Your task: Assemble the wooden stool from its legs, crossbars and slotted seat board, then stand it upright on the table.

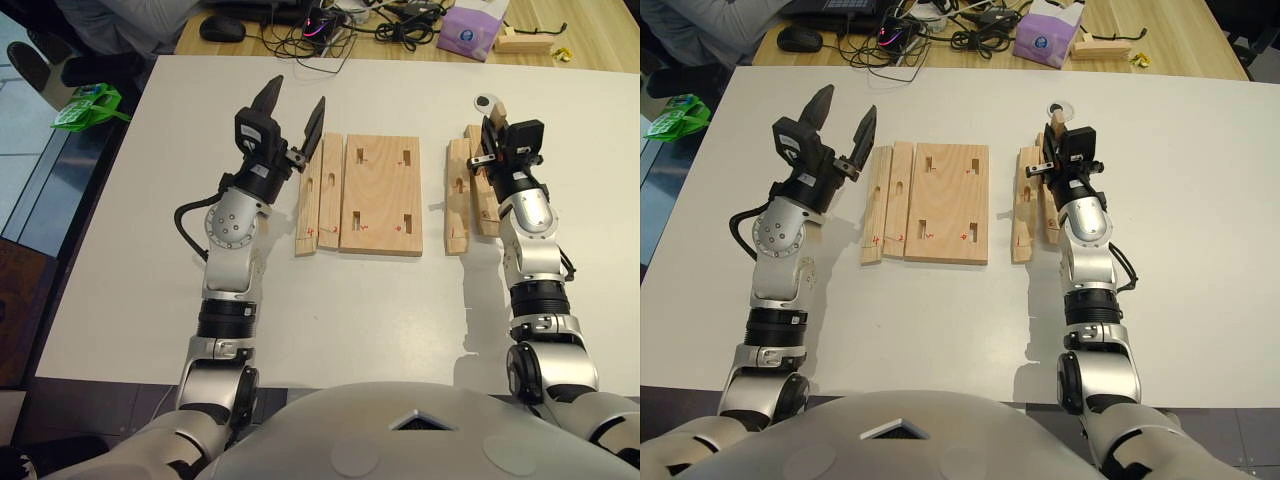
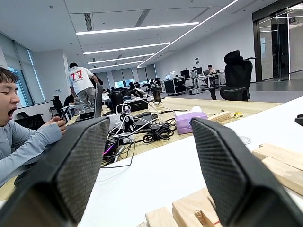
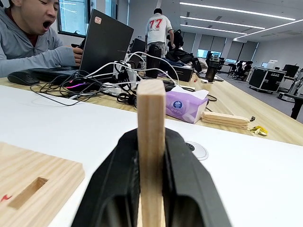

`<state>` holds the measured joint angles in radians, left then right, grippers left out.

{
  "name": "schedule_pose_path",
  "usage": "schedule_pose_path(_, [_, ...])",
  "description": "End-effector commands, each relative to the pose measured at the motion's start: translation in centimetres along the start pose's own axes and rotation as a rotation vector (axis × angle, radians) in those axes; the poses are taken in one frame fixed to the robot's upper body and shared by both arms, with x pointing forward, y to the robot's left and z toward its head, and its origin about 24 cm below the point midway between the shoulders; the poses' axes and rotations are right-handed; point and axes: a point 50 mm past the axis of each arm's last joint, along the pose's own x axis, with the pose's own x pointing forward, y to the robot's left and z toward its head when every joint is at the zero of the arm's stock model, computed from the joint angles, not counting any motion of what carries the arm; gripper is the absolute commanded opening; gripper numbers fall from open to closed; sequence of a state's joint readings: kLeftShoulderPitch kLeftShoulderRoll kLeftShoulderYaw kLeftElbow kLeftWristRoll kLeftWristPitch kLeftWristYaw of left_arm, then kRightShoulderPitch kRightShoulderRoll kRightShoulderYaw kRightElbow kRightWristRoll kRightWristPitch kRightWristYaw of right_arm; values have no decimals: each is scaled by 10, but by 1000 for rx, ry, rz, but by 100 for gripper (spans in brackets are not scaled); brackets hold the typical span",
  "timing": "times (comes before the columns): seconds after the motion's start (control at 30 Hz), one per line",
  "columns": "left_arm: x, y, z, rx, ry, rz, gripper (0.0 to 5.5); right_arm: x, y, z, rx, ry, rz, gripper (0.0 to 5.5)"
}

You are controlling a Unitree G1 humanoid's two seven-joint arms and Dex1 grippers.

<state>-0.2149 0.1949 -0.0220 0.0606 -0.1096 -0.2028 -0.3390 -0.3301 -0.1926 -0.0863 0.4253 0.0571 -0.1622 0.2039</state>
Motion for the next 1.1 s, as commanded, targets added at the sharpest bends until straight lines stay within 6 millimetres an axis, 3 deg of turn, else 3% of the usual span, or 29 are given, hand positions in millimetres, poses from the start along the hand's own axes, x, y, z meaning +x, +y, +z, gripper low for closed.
schedule_pose_path(0.03, [-2,-2,-2,-15,15,10,317,-2,-1,-3,21,13,-6,39])
schedule_pose_path(0.3, [-5,0,-4,-22,30,23,317,-6,-9,1,-56,-40,-81,39])
schedule_pose_path(0.5, [-7,-5,-6,-30,35,17,317,-11,-10,-7,-57,-20,-105,39])
schedule_pose_path(0.73, [-7,-6,-7,-33,33,13,317,-14,-11,-20,71,28,-128,39])
schedule_pose_path(0.9, [-9,-8,-8,-39,35,16,317,-14,-5,-14,229,-14,-102,39])
schedule_pose_path(1.1, [-9,-8,-8,-47,33,20,317,-17,0,-26,227,86,-81,39])
